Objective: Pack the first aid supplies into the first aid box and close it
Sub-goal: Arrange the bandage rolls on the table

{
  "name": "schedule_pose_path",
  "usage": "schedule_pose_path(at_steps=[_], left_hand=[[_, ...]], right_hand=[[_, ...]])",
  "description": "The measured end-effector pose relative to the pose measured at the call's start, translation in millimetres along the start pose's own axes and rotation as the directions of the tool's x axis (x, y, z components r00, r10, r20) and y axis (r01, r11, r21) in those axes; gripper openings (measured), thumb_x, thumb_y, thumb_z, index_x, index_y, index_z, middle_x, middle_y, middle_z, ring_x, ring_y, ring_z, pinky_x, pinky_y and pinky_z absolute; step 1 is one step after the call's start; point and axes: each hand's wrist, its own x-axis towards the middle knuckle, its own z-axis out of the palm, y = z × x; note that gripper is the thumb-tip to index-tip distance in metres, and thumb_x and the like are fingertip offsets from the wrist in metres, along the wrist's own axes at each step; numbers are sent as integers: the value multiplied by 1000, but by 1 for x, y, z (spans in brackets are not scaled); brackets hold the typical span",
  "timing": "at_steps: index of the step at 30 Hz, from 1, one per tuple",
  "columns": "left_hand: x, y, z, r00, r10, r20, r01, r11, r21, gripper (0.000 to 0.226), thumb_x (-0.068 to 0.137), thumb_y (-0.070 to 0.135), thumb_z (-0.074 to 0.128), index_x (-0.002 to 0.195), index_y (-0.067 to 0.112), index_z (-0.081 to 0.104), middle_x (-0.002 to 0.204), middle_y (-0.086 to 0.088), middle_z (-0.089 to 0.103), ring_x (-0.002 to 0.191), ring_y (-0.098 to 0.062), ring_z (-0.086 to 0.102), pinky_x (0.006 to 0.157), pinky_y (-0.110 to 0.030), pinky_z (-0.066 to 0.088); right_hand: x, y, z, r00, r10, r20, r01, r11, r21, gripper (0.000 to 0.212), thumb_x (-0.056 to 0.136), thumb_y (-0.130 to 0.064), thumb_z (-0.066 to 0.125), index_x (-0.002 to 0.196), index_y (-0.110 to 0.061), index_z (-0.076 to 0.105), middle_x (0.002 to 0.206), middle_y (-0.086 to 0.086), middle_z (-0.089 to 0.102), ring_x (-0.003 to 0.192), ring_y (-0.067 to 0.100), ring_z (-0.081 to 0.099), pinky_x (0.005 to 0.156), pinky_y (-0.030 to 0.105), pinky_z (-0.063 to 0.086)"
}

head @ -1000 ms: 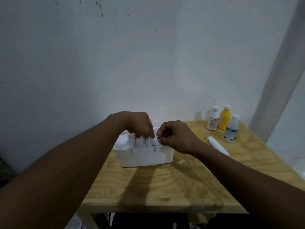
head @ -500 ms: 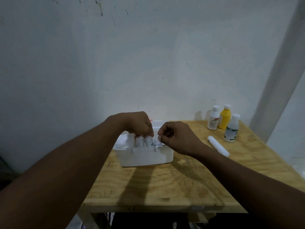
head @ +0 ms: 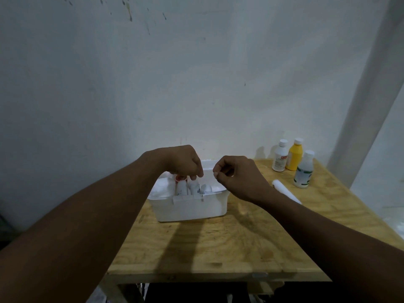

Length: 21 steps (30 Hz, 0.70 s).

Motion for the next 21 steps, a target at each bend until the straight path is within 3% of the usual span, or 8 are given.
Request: schedule_pose_path(at_steps=[5,10,13,17,21], left_hand=[[8,16,-4,993,70,-90,-68,997,26,27,91,9,62,114,14,75,100,3,72,81,-9,65,71,-21,53],[30,55,6,958,177,-226,-163,983,80,26,91,14,60,111,15,76,98,7,63,93,-11,58,82,-24,44],[46,87,22,937,229,-265,-215,973,82,25,90,18,58,105,13,77,99,5,70,96,-15,65,81,-28,52],[77,127,57,952,189,-242,-177,982,69,29,83,32,63,106,18,73,114,-3,70,99,-23,66,89,-38,58],[103,152,98,973,118,-199,-88,985,150,52,82,50,64,121,17,58,114,-4,60,104,-27,62,79,-35,51]], right_hand=[[4,11,-27,995,5,-101,-9,999,-42,5,83,-17,66,84,-17,70,76,-9,71,69,3,65,68,20,53],[2,41,-70,970,63,-234,-93,988,-121,5,83,-15,65,87,-17,68,78,-5,69,71,7,63,68,22,49],[-1,70,-96,921,139,-365,-210,964,-161,12,82,-21,65,93,-21,64,80,-6,65,74,7,60,68,24,42],[-7,109,-125,840,258,-478,-391,898,-202,33,80,-22,65,113,-19,57,104,10,59,91,19,54,76,29,37],[-11,137,-138,823,350,-447,-487,840,-239,53,83,-28,65,132,-26,46,126,18,49,114,35,54,93,44,48]])
